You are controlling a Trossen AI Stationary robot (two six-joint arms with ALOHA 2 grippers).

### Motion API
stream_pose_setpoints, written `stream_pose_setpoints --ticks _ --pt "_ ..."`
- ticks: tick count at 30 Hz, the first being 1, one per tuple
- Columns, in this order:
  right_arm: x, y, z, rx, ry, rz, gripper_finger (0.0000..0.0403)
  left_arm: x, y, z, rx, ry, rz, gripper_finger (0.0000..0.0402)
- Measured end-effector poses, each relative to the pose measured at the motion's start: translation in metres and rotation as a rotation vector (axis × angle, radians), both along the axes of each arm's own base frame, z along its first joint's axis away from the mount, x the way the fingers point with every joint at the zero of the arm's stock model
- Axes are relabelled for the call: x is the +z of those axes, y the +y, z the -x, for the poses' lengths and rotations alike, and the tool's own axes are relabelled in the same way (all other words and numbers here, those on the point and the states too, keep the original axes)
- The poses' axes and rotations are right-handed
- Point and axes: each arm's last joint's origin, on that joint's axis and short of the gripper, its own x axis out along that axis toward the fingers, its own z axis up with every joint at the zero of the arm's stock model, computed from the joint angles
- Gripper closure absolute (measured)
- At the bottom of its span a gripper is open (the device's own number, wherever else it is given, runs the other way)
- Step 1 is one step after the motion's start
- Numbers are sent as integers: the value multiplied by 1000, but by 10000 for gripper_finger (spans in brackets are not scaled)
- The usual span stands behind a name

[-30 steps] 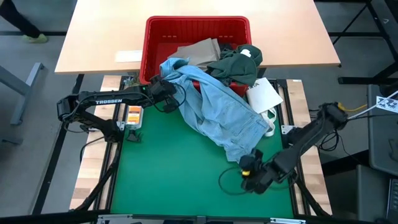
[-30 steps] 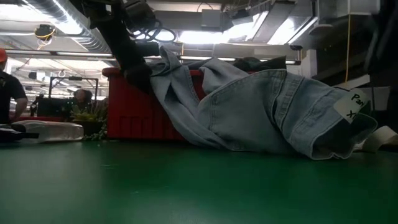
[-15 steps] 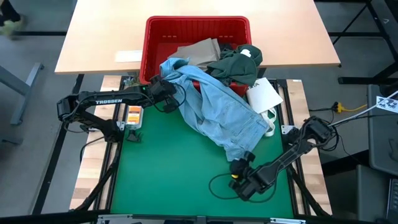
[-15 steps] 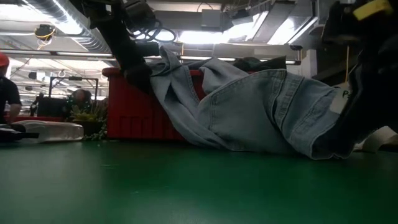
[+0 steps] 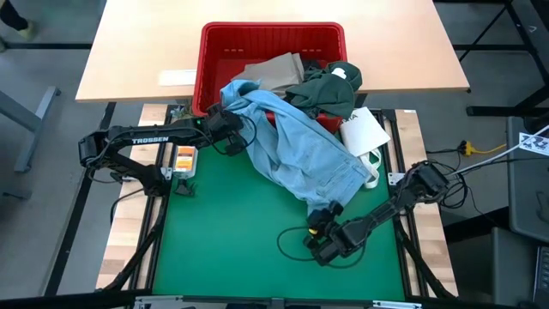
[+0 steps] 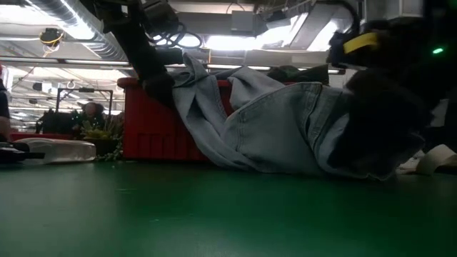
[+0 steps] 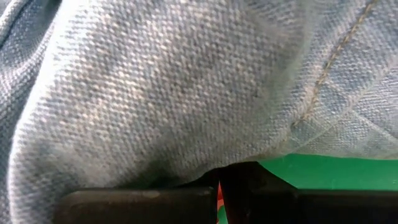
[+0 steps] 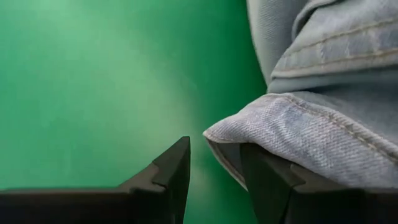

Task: Fold Laundry from Bin
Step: Fold the blue pants

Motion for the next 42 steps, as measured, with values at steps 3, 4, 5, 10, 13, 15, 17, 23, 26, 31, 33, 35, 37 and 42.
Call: stream_pose_setpoints --ticks 3,4,5,10,13,15,17,23,26,31,33,35,37,42 --pt "0 -8 -5 -27 2 -8 262 0 0 0 0 0 0 399" --pt "0 -10 -6 -33 7 -21 262 0 0 0 0 0 0 399" --pt "-1 -11 -8 -37 12 -38 262 0 0 0 0 0 0 399" --pt "1 -11 -13 -47 -41 -55 262 0 0 0 0 0 0 399" --pt "2 -11 -14 -82 -105 -26 262 0 0 0 0 0 0 399" --pt "3 -12 -15 -108 -139 0 262 0 0 0 1 0 0 399" --pt "4 -13 -15 -119 -157 21 262 0 0 0 0 0 1 399" --pt "5 -20 -17 -160 -192 65 263 0 0 0 1 0 0 399" --pt "5 -24 -18 -167 -184 73 269 0 0 0 1 0 1 399" --pt "4 -29 -16 -168 -137 107 327 0 0 0 1 0 1 399" --pt "4 -30 -14 -155 -116 133 365 0 0 0 1 -1 1 399" --pt "4 -29 -14 -141 -108 152 392 0 0 0 1 0 1 399" --pt "4 -29 -14 -137 -109 161 389 0 0 0 1 -1 1 399" --pt "5 -29 -14 -136 -116 167 391 0 0 0 1 0 1 399"
